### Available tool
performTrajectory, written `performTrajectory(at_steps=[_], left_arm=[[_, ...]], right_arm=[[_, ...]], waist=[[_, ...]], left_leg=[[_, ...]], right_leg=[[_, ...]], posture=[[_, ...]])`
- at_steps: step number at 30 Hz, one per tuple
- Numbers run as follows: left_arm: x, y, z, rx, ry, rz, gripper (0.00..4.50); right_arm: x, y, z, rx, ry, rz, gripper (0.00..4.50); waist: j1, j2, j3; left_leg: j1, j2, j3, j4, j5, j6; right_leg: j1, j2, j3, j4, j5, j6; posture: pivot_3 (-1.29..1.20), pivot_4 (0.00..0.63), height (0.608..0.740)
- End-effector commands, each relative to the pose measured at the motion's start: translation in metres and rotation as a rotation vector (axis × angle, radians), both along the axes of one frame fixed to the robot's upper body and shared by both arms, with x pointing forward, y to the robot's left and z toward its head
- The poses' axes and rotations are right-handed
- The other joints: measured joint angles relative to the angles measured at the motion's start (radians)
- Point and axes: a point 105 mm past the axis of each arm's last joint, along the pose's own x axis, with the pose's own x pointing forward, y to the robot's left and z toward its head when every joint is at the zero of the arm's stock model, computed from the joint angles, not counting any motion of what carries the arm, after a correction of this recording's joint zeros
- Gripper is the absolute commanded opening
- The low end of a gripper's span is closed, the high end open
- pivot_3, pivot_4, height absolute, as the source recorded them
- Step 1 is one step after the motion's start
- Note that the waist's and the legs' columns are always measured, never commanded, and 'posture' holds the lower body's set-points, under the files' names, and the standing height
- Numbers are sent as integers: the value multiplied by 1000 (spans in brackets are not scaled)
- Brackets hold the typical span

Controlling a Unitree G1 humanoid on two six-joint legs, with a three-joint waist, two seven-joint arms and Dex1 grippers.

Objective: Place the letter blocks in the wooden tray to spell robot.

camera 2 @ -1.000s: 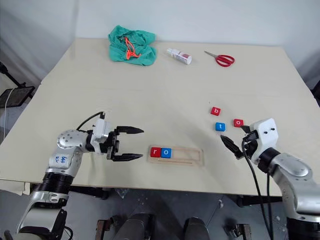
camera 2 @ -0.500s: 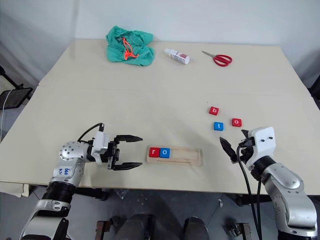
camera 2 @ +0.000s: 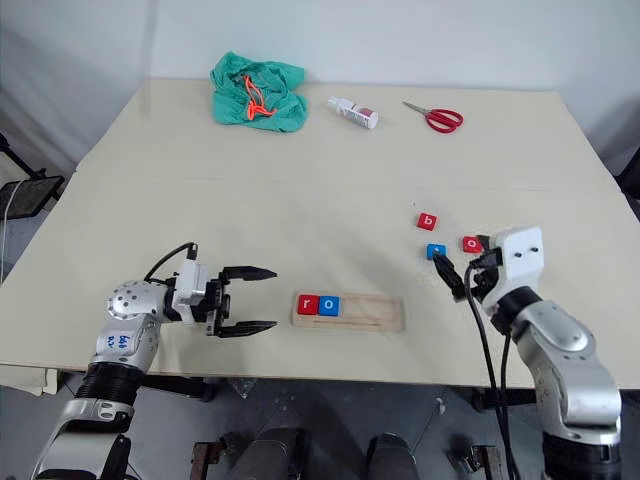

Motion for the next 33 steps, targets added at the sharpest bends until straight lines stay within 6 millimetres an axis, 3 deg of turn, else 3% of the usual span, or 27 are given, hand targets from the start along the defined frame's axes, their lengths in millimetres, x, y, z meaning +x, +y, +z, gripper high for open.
performTrajectory(at_steps=[1, 6, 11, 15, 22, 32, 33], left_arm=[[-2, 4, 10, -23, -39, 17, 4462], [-6, 5, 10, -32, -40, 24, 4462], [-10, 4, 11, -38, -43, 28, 4462], [-12, 2, 12, -43, -47, 26, 4462], [-15, 1, 13, -53, -52, 41, 4462], [-15, 2, 13, -56, -55, 60, 4462], [-15, 1, 13, -56, -55, 61, 4490]], right_arm=[[16, 7, 4, 43, -2, -40, 4500], [47, 23, 0, 79, 19, -76, 4500], [86, 17, -15, 48, 61, -220, 4500], [109, 28, -19, 65, 58, -223, 4500], [126, 41, -23, 89, 73, -229, 4500], [128, 48, -41, 77, 132, -261, 4500], [129, 50, -41, 76, 131, -260, 4316]], waist=[[-4, 0, 0], [-19, 0, 0], [-25, 0, 0], [-34, 0, 0], [-52, 0, 0], [-53, 1, 0], [-53, 1, 0]], left_leg=[[0, 0, 0, 0, 0, 0], [0, 0, -1, 0, 0, 0], [0, 0, 0, -1, 0, 0], [0, 0, 0, -2, 0, 0], [0, 0, -1, -4, 0, 0], [1, 0, -1, -3, 0, 0], [1, 0, -1, -3, 0, 0]], right_leg=[[0, 0, 0, 0, 0, 0], [0, 0, 0, 1, 0, 0], [-2, 0, 1, 1, 0, 0], [-2, 0, 1, 1, 0, 0], [-2, 0, 0, 2, 0, 0], [-3, 0, 1, 4, 0, 0], [-3, 0, 1, 4, 0, 0]], posture=[[0, 150, 740], [0, 150, 740], [0, 150, 740], [0, 150, 740], [0, 150, 740], [0, 150, 740], [0, 150, 740]])
